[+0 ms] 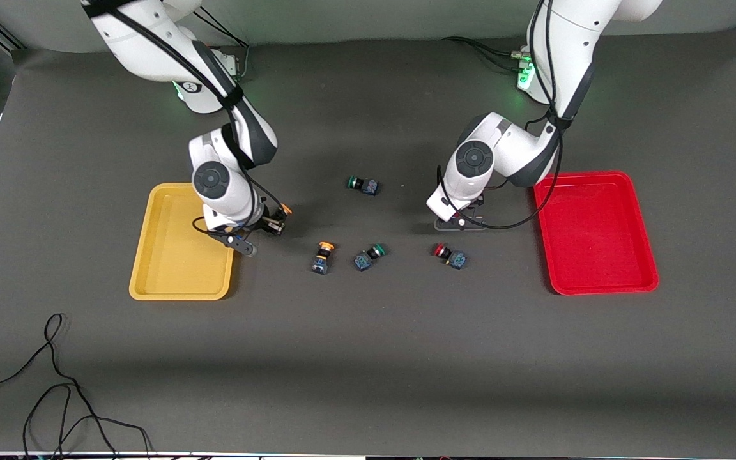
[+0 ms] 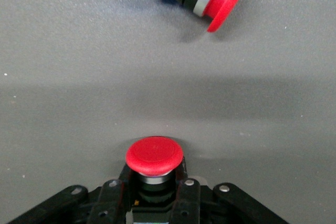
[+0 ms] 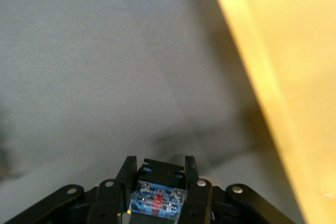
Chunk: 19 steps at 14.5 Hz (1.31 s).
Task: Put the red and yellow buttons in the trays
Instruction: 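Drop yellow button with the right gripper while the left gripper lowers red button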
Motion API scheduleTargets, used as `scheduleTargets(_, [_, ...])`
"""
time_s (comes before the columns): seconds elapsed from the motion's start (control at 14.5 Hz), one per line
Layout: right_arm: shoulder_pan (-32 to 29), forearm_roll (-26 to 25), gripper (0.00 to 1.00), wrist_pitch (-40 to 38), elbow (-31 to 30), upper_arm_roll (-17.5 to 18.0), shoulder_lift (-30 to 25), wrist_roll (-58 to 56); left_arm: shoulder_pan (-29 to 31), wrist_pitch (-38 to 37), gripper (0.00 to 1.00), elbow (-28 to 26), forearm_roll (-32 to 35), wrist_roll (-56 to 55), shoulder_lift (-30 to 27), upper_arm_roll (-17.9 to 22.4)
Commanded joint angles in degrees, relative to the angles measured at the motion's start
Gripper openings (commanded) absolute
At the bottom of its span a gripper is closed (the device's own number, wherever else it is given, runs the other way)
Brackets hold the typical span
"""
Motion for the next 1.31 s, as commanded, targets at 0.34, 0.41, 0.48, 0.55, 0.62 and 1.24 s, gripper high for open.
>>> scheduleTargets(0.34, [-0.2, 0.3, 0.99, -13.1, -1.5, -16.2, -10.0, -25.6, 4.9, -26.0, 0.14, 13.5, -0.1, -0.5, -13.6, 0.9])
scheduleTargets(0.41, [-0.2, 0.3, 1.0, -12.3, -1.5, -17.1, -9.4, -27.5, 6.6, -28.2, 0.14, 14.9, 0.0, -0.1, -14.5, 0.9])
scheduleTargets(0.48, [-0.2, 0.3, 1.0, -11.8, -1.5, -17.7, -9.2, -28.0, 8.9, -29.0, 0.13, 14.7, -0.1, 2.2, -16.0, 1.0])
scheduleTargets(0.55, [-0.2, 0.3, 1.0, -11.8, -1.4, -17.7, -9.4, -28.0, 11.7, -30.5, 0.13, 14.1, -0.1, 5.4, -17.4, 1.1])
scheduleTargets(0.62, [-0.1, 0.3, 1.0, -12.0, -1.2, -17.7, -9.4, -28.0, 15.1, -32.3, 0.13, 13.7, -0.3, 9.5, -18.4, 1.1])
scheduleTargets(1.24, [2.1, 14.4, 1.0, -11.7, 15.6, -8.1, -3.6, -19.1, 34.0, -5.3, 0.14, -4.9, 4.4, 29.7, -14.6, 1.4])
